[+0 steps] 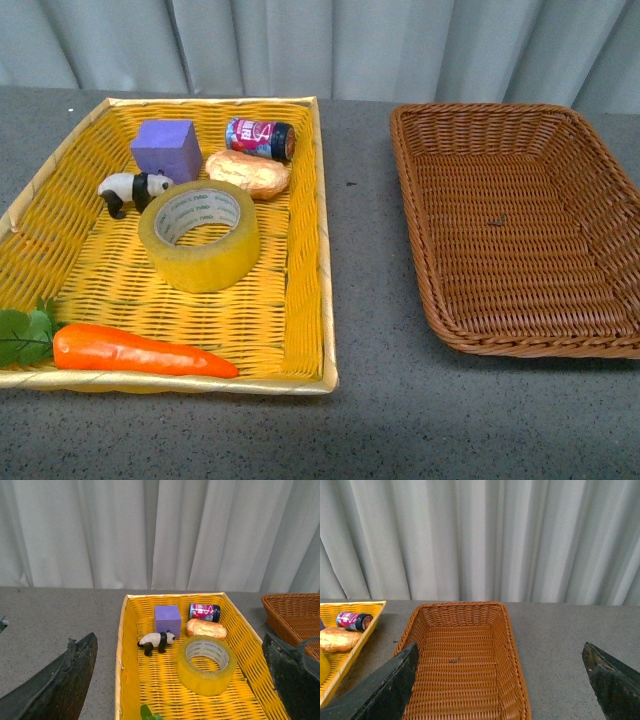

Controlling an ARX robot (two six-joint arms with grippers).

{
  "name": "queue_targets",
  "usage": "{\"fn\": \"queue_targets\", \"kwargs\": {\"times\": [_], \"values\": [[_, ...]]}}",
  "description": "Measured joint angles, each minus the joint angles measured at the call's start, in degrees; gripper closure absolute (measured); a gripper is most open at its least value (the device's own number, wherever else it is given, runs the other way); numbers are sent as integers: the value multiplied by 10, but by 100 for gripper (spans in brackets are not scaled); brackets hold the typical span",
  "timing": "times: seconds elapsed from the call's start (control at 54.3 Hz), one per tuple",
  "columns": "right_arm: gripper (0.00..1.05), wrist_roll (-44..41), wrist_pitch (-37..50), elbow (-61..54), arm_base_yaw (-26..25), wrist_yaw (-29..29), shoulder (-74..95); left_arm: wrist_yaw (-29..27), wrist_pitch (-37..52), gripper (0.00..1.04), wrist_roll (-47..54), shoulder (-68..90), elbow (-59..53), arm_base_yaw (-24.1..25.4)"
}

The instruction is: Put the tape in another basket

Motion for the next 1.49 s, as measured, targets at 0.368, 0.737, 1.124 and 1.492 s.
{"fn": "queue_targets", "kwargs": {"times": [0.368, 0.737, 1.124, 1.492], "values": [[9, 0, 0, 0, 0, 0, 0, 0, 0, 7, 0, 0, 0, 0], [9, 0, 0, 0, 0, 0, 0, 0, 0, 7, 0, 0, 0, 0], [9, 0, 0, 0, 0, 0, 0, 36, 158, 7, -80, 374, 68, -37], [9, 0, 0, 0, 0, 0, 0, -22, 257, 7, -132, 868, 289, -144]]}}
